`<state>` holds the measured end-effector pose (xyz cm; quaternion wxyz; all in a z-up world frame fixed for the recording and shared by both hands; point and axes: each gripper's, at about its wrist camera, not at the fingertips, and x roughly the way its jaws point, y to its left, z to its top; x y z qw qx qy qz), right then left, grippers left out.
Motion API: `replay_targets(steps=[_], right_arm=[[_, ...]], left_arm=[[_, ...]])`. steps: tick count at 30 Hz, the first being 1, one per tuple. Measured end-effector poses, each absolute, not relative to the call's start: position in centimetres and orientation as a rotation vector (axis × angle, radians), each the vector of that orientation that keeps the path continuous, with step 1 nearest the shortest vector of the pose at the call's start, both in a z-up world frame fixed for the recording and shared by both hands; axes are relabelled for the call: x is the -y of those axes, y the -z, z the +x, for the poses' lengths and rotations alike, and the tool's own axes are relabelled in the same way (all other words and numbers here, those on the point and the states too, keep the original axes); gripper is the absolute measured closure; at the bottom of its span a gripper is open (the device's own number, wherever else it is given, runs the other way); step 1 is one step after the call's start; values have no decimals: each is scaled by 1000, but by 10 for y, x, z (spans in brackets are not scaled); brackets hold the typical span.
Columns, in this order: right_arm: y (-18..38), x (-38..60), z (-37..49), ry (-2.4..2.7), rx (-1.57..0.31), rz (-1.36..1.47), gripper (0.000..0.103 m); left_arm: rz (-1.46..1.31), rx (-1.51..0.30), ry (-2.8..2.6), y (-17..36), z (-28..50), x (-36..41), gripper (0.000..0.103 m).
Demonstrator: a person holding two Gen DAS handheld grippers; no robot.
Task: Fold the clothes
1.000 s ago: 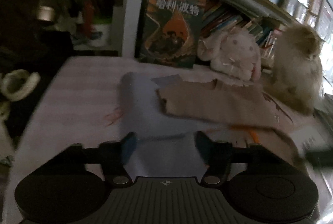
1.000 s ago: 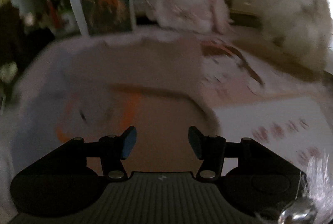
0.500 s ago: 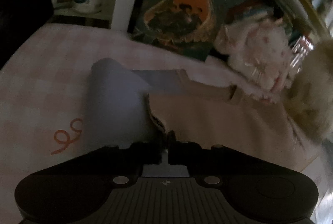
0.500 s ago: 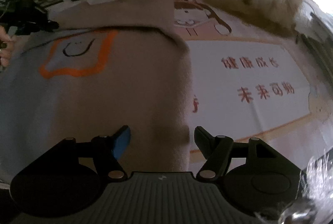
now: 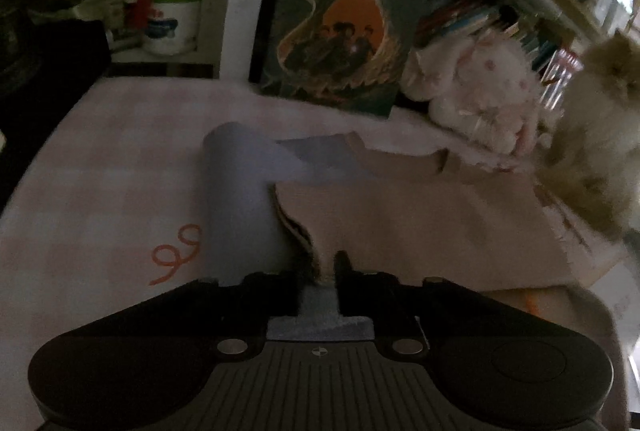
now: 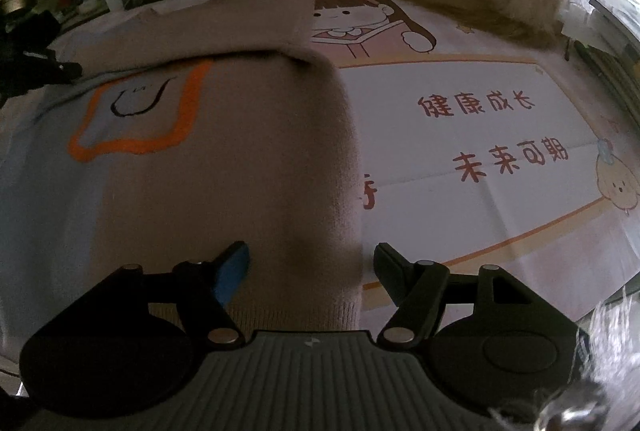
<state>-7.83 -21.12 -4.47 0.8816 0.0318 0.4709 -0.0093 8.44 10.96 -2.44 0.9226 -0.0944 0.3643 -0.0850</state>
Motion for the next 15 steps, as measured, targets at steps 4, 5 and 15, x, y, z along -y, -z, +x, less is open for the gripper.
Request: replay_targets(steps=[4,5,15], right_arm=[[45,215,-80,-3,-977,69,36],[45,216,-81,-9,-976,71,37],[42,229,-97,-106,-962,55,37]], left_arm=[[-144,-702,162,18,42,-116,62],[-125,-700,151,17,29,-117,60],[6,-734,16,12,-83,-105,25]])
